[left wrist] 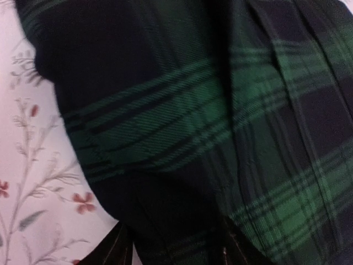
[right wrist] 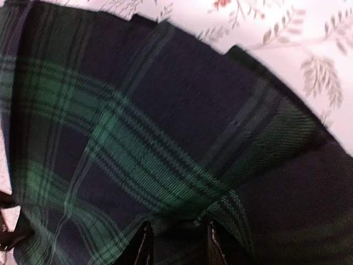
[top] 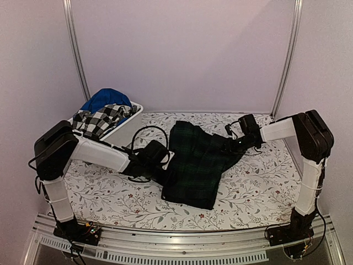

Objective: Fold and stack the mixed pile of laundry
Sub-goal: Rotate the rectangle-folded skirt at the center of the board.

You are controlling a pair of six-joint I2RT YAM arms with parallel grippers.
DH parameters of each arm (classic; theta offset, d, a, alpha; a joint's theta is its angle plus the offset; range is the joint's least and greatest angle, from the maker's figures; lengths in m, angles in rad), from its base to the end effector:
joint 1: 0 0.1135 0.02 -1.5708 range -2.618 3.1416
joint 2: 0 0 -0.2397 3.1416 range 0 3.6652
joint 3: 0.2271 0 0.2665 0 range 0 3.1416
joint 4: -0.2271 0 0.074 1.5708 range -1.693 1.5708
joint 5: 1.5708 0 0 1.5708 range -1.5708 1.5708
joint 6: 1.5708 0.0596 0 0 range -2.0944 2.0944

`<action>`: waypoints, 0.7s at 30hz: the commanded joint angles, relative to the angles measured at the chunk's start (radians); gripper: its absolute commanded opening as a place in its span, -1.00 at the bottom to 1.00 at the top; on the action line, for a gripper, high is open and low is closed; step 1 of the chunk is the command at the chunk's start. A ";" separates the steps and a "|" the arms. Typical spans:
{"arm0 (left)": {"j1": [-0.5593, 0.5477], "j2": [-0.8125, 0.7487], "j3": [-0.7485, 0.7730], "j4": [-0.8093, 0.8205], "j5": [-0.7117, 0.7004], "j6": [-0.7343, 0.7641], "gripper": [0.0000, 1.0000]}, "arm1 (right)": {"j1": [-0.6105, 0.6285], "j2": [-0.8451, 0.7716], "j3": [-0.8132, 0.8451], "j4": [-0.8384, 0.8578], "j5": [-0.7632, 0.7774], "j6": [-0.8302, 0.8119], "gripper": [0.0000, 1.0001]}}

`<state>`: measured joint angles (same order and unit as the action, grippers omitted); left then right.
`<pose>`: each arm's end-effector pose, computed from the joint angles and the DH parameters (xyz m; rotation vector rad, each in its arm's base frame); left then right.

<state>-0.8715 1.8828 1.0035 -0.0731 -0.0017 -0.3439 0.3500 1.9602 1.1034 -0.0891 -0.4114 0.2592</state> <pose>0.2465 -0.2929 0.0710 0.6755 2.5037 -0.4712 0.3691 0.1601 0.0740 -0.2890 2.5540 0.7589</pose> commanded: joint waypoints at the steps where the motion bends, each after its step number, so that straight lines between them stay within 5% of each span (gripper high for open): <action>1: -0.095 -0.078 -0.076 0.035 0.094 -0.032 0.22 | -0.016 0.094 0.175 -0.147 0.044 -0.184 -0.30; 7: -0.116 -0.312 -0.252 0.286 -0.035 0.121 0.98 | -0.002 -0.116 0.113 -0.098 -0.103 -0.241 0.02; 13: -0.270 -0.300 -0.304 0.370 -0.223 0.423 0.99 | 0.100 -0.225 0.121 -0.129 -0.183 -0.244 0.08; 21: -0.469 -0.184 -0.286 0.401 -0.382 0.635 0.99 | 0.207 -0.134 0.092 -0.055 -0.316 -0.191 0.01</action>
<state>-1.2808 1.6596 0.7204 0.2806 -0.2817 0.1387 0.5365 1.7561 1.2114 -0.1703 -0.6540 0.0463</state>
